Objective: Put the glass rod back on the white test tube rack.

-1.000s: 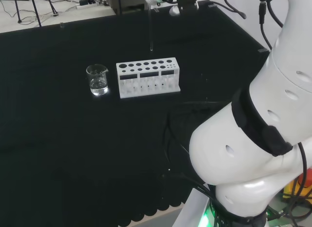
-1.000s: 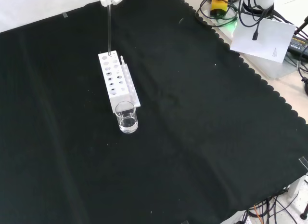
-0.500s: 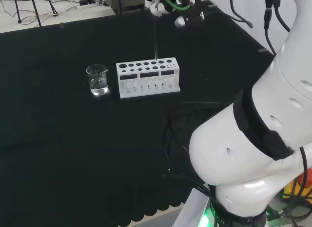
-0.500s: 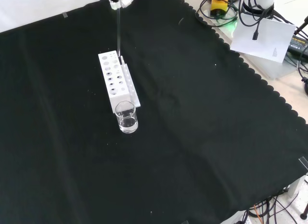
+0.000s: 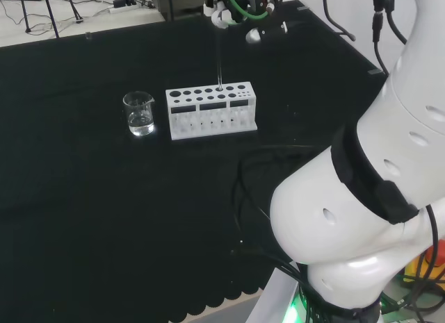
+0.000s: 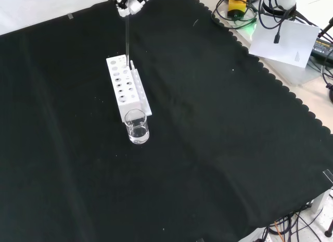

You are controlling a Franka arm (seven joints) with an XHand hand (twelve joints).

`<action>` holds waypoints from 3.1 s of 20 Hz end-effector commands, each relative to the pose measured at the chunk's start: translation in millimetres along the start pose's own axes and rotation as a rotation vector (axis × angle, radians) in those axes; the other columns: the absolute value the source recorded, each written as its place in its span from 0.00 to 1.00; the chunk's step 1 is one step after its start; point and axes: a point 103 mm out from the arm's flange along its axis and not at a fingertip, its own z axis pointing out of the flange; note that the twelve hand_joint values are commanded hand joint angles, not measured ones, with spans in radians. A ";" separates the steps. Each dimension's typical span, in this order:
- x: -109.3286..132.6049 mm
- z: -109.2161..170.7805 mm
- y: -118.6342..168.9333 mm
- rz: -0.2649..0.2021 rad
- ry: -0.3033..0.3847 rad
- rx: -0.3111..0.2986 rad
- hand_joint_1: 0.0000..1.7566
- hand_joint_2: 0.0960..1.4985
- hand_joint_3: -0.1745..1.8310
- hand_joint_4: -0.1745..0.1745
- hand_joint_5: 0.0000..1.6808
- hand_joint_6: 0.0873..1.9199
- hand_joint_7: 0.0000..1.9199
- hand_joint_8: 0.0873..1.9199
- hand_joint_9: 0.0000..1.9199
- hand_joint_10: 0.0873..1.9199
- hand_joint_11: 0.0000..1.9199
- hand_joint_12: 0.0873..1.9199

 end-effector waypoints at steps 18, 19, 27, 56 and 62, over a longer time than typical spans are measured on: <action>-9.3 11.9 8.0 0.025 0.003 0.018 0.79 0.74 0.09 0.00 0.52 0.37 0.44 0.64 0.53 0.65 0.81 0.32; -8.1 11.5 8.6 0.024 0.004 0.016 0.79 0.74 0.09 0.00 0.52 0.37 0.44 0.64 0.53 0.65 0.81 0.32; -11.1 15.9 11.4 0.028 0.009 0.024 0.79 0.74 0.09 0.00 0.52 0.37 0.44 0.64 0.53 0.65 0.81 0.32; -19.6 31.9 22.0 0.026 0.032 0.049 0.79 0.74 0.09 0.00 0.52 0.37 0.44 0.64 0.53 0.65 0.81 0.32; -29.1 47.5 22.5 0.035 0.039 0.072 0.79 0.74 0.09 0.00 0.52 0.37 0.44 0.63 0.53 0.65 0.81 0.32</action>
